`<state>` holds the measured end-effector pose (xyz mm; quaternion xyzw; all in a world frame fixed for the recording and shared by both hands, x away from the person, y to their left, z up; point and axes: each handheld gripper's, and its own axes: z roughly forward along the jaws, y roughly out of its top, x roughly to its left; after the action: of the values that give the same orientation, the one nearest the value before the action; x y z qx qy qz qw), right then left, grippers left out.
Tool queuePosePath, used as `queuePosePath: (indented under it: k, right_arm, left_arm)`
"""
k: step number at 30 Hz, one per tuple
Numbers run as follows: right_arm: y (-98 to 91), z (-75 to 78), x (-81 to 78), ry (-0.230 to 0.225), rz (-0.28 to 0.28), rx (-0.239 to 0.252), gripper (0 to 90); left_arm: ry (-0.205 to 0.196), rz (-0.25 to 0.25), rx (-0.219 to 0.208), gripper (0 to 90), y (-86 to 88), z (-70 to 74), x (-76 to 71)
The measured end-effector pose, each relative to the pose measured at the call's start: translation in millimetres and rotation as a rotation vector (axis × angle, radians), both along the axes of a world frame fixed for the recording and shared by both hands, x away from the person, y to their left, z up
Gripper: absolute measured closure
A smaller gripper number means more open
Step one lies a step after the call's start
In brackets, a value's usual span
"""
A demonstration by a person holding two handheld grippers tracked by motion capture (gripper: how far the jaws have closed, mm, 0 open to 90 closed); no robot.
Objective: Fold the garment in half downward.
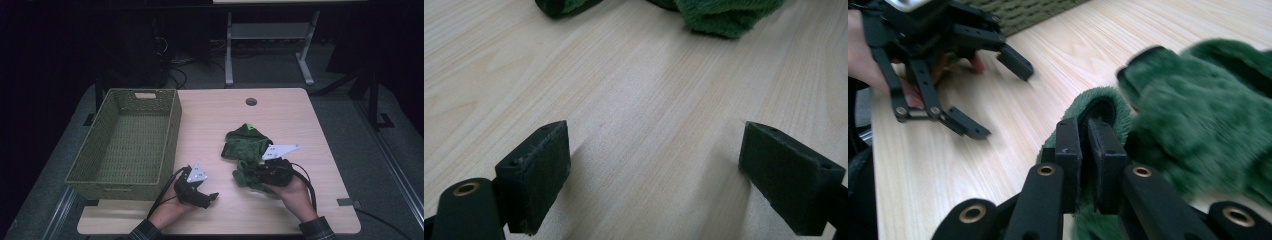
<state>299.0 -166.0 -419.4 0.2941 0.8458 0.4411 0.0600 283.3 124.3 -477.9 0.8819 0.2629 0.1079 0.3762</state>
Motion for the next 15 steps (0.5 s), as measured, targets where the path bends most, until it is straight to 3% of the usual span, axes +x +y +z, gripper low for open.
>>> queuePosePath:
  k: [8,15]
  right_arm:
    - [-18.7,-12.4,1.5,0.032,-0.073,-0.067,81.3]
    - [-37.2,-11.9,0.6,0.012,-0.144,-0.115,79.7]
  left_arm:
    - [-0.001,-0.001,0.002,12.5,-0.2,0.0,0.1]
    - [-0.001,-0.003,0.003,12.4,-0.2,0.0,0.3]
